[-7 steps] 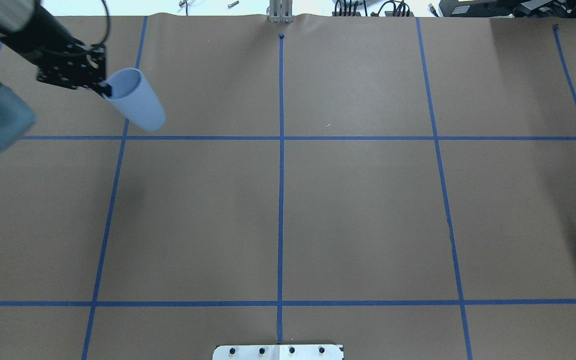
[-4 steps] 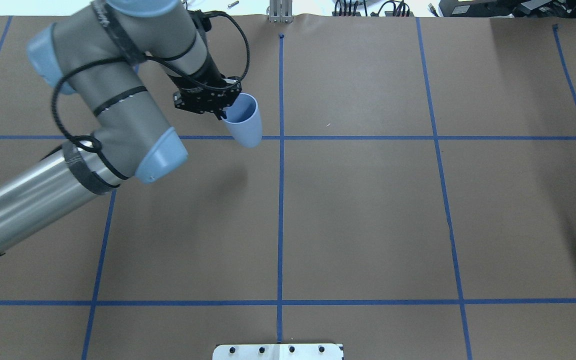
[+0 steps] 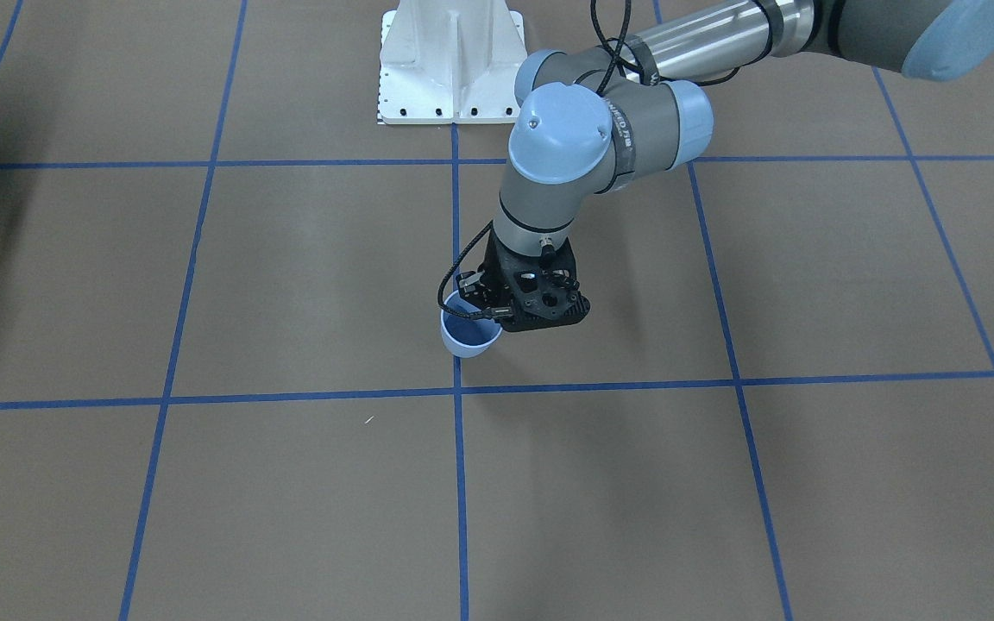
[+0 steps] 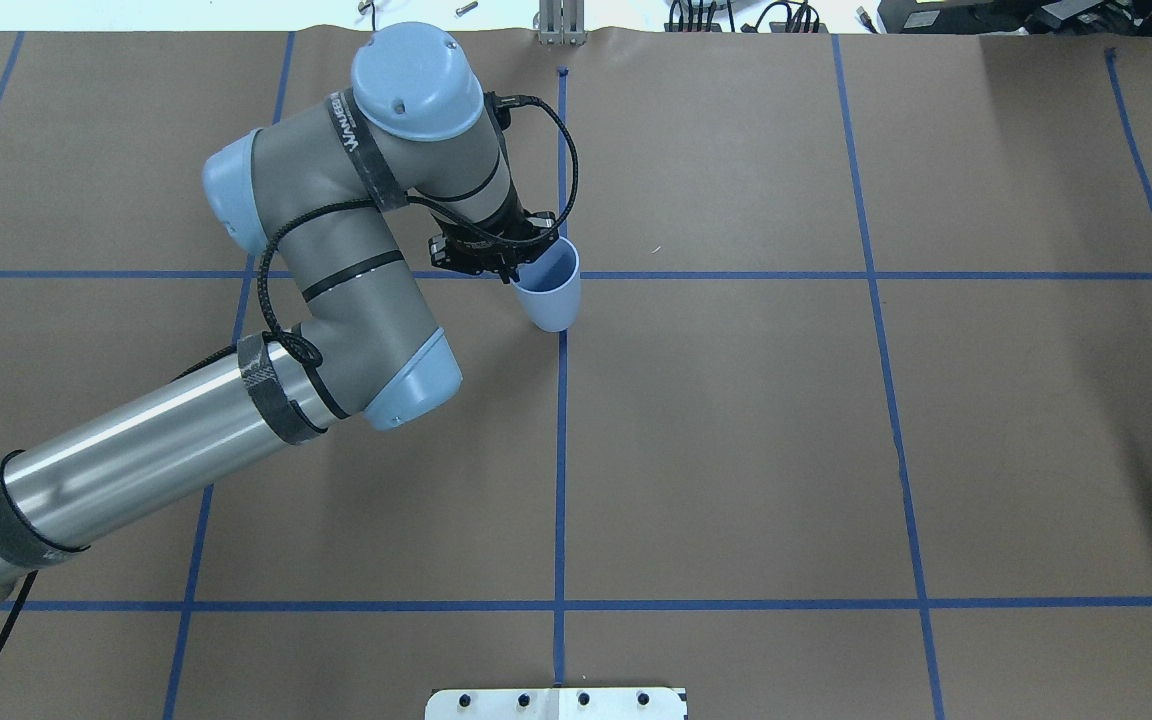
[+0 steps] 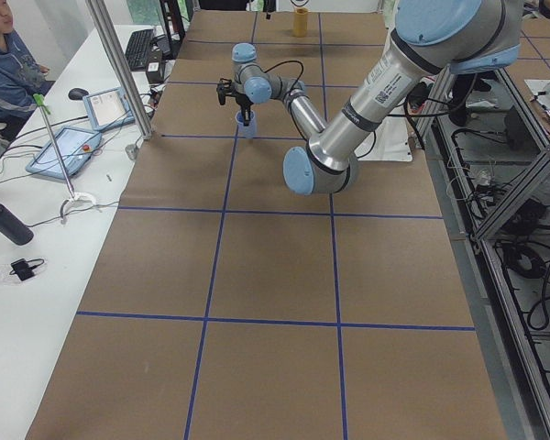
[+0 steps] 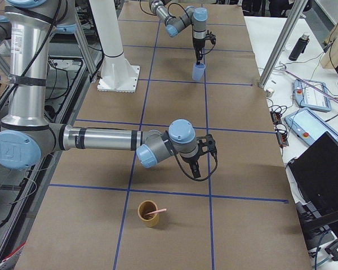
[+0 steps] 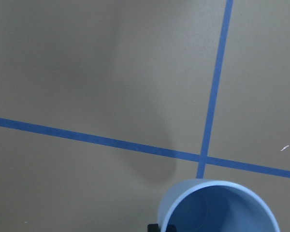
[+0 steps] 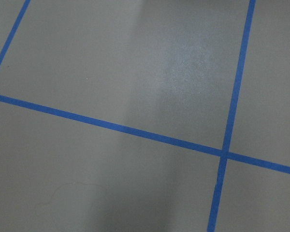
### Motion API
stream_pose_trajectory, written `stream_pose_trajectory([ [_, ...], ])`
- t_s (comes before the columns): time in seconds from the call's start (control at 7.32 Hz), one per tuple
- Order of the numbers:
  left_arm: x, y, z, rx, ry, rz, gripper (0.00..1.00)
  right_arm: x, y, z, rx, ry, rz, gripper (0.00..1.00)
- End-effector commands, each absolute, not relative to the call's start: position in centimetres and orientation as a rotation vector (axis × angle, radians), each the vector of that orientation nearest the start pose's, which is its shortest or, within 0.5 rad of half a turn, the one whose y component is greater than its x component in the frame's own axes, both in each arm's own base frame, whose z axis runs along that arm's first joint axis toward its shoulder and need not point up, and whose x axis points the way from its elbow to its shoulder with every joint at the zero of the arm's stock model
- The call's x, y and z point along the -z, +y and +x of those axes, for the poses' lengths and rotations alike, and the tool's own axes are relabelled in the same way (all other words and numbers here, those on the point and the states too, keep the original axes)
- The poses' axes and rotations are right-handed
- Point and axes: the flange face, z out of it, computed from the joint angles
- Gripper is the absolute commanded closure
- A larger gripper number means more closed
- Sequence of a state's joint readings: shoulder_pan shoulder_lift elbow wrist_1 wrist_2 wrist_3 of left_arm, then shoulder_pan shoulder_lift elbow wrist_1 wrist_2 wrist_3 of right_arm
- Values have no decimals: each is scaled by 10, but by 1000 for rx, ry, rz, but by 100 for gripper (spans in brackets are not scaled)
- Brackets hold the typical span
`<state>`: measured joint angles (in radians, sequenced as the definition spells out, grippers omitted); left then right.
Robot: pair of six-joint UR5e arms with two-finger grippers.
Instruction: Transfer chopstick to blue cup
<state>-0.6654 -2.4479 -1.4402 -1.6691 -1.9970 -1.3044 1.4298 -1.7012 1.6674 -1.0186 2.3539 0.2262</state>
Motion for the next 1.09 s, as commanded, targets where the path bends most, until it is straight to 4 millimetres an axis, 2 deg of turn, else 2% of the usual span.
stream_pose_trajectory([
  [0.0,-150,-529,537,182,926,25,58,-609,-463,-2,122,-842,342,0],
  [0.14,-150,-528,536,179,927,27,17,-609,-463,-2,122,-842,342,0],
  [0.27,-146,-525,533,177,937,32,2,-609,-463,-2,121,-841,342,0],
  [0.41,-129,-519,513,174,975,53,2,-608,-463,-2,121,-841,344,0],
  [0.55,-127,-515,479,185,1010,80,2,-603,-465,-1,87,-849,329,0],
  [0.68,-160,-511,443,200,1004,97,2,-605,-463,9,44,-867,313,0],
  [0.82,-193,-512,417,150,969,139,2,-612,-458,44,-37,-866,289,0],
  [0.96,-218,-525,392,107,932,183,2,-620,-448,79,-73,-902,278,0],
])
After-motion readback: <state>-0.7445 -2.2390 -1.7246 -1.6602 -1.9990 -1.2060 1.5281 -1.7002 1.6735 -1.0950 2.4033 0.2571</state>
